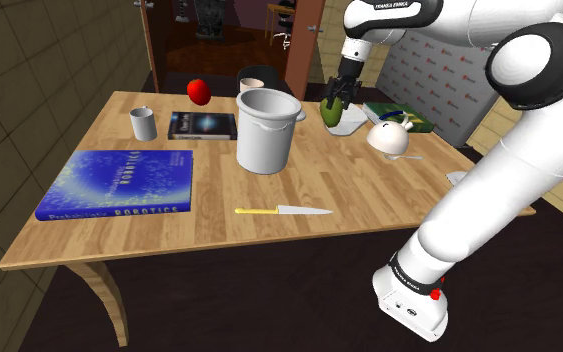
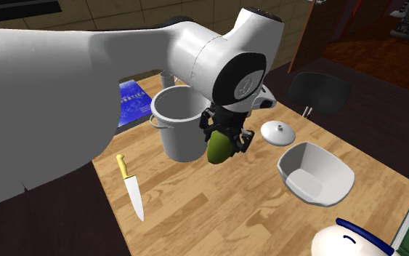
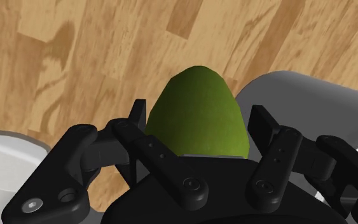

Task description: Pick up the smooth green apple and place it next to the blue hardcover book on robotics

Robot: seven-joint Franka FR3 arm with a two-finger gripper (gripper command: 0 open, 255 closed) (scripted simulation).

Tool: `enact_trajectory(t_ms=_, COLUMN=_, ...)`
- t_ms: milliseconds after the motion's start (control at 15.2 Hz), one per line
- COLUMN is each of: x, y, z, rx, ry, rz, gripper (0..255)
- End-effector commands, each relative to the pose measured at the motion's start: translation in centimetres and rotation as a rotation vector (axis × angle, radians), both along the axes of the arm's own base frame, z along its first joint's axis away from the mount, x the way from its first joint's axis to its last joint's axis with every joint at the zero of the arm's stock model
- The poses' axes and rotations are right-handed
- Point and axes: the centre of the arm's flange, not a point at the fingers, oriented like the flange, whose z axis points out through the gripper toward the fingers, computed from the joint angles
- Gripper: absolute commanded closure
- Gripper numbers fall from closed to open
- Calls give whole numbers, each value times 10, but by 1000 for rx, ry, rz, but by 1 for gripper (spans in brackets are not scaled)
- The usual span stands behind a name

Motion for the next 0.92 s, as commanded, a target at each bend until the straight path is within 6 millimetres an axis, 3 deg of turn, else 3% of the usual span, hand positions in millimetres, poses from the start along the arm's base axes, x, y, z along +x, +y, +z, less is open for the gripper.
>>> enact_trajectory(t_ms=0, x=-1, y=13, z=5, rx=0, ry=0, rz=0, gripper=255)
enact_trajectory(t_ms=858, x=-6, y=185, z=6, rx=0, ry=0, rz=0, gripper=255)
